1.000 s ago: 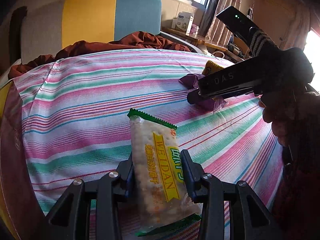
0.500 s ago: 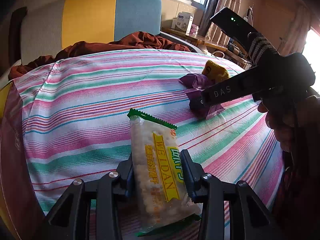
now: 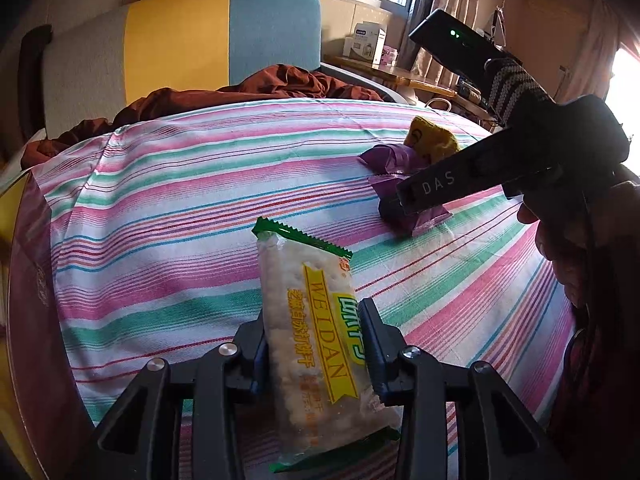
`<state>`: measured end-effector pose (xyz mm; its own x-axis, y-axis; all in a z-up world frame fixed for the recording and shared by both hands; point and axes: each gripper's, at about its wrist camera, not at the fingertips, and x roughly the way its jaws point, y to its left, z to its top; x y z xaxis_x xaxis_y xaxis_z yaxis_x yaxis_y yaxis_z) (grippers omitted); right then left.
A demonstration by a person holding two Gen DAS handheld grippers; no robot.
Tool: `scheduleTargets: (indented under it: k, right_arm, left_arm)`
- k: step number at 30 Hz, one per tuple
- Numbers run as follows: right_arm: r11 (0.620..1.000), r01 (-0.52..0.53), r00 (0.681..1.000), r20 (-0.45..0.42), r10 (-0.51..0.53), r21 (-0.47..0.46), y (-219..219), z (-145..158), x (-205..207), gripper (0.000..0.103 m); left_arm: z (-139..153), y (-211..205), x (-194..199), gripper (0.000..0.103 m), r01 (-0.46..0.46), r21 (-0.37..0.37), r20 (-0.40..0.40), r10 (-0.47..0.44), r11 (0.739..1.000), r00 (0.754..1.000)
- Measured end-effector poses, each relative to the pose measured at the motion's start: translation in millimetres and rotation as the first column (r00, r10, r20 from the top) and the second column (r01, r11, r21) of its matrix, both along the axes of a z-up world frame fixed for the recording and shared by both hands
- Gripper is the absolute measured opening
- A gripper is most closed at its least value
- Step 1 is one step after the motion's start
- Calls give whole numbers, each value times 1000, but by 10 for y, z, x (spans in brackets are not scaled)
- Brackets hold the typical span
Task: Organize objects
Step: 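Carry the WEIDAN bag into the gold tray and open the left tool while the right tool holds the packet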
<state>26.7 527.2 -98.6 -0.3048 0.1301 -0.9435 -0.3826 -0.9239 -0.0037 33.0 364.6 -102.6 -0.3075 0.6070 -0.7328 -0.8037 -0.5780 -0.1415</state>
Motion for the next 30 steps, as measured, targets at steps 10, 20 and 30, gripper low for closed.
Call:
scheduleTargets:
  k: [10,20,30]
  right_arm:
    - [1000,-8,1000,-1,8,11,-24,9,8,35]
    - [1000,-9,1000,-7,10,22,-39,33,53,35]
    - [998,-20,1000,-10,20,54,-111,-37,43,35]
  left_arm:
    - [71,6,27,36,-29,-73,-7,29,997,1000]
    - [470,-228,174,35,-62,-33,-91,58,998,994]
    - [918,-682,127,35,-138,24,-166,140,990,976]
